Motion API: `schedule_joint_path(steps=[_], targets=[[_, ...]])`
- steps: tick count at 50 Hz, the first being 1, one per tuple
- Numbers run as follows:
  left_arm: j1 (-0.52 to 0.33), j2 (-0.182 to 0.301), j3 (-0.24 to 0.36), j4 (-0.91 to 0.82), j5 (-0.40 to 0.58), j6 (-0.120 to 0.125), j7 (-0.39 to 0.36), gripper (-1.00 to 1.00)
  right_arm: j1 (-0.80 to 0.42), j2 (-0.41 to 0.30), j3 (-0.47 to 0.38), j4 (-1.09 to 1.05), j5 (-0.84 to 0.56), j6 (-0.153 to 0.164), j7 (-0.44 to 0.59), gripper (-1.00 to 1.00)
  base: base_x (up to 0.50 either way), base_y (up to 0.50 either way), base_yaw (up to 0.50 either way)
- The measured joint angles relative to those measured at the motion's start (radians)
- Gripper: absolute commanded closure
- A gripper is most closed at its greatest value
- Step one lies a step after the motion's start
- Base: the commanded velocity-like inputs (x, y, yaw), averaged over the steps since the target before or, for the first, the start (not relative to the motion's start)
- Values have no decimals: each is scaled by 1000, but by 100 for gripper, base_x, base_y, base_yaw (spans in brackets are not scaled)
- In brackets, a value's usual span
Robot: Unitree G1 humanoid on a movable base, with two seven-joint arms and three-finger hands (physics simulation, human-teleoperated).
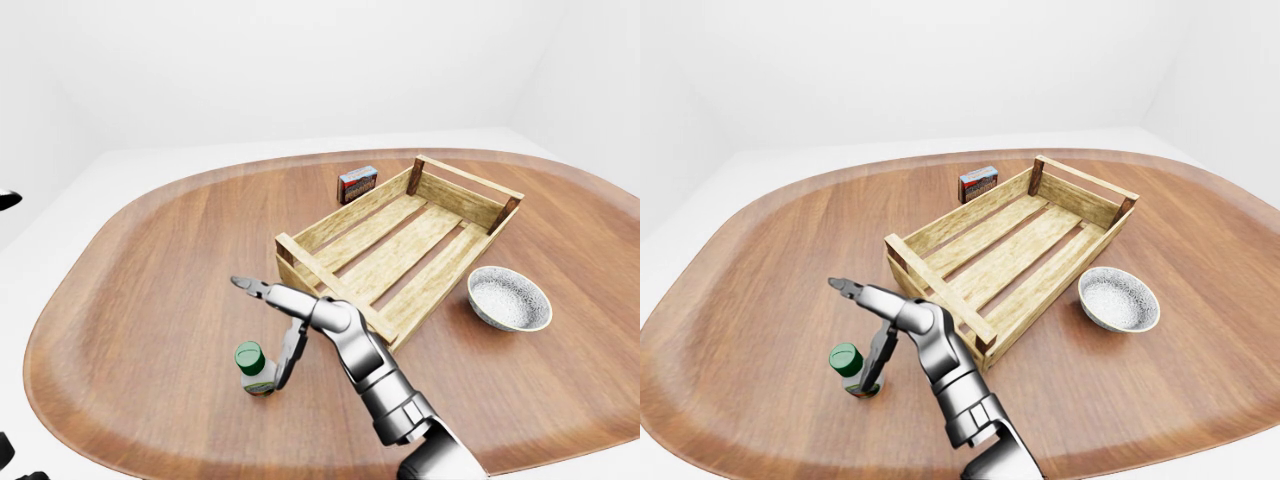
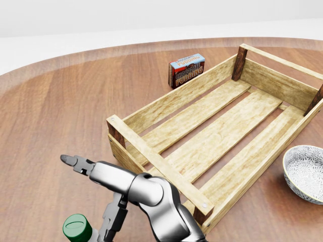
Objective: Pick up the salad dressing and put it in the tray.
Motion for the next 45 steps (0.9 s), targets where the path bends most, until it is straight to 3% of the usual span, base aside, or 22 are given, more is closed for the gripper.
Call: schedule_joint_path(steps=[13,38,39,40,45], targets=[[-2,2,-4,17,-6,0,-2,-100,-179,73,-43,344,19,0,17,-100,0,0,0],[1,2,-2,12,-15,0,0,-100,-259,110,-46,583,-83,0,35,-100,0,0,0],[1,2,-2,12,-16,0,0,-100,-260,110,-45,588,-91,0,33,-75,0,0,0],[1,2,-1,12,-16,0,0,-100,-260,110,-45,592,-97,0,33,98,0,0,0],[2,0,-2,11,-16,0,0,-100,-253,110,-48,584,-114,0,47,99,0,0,0]])
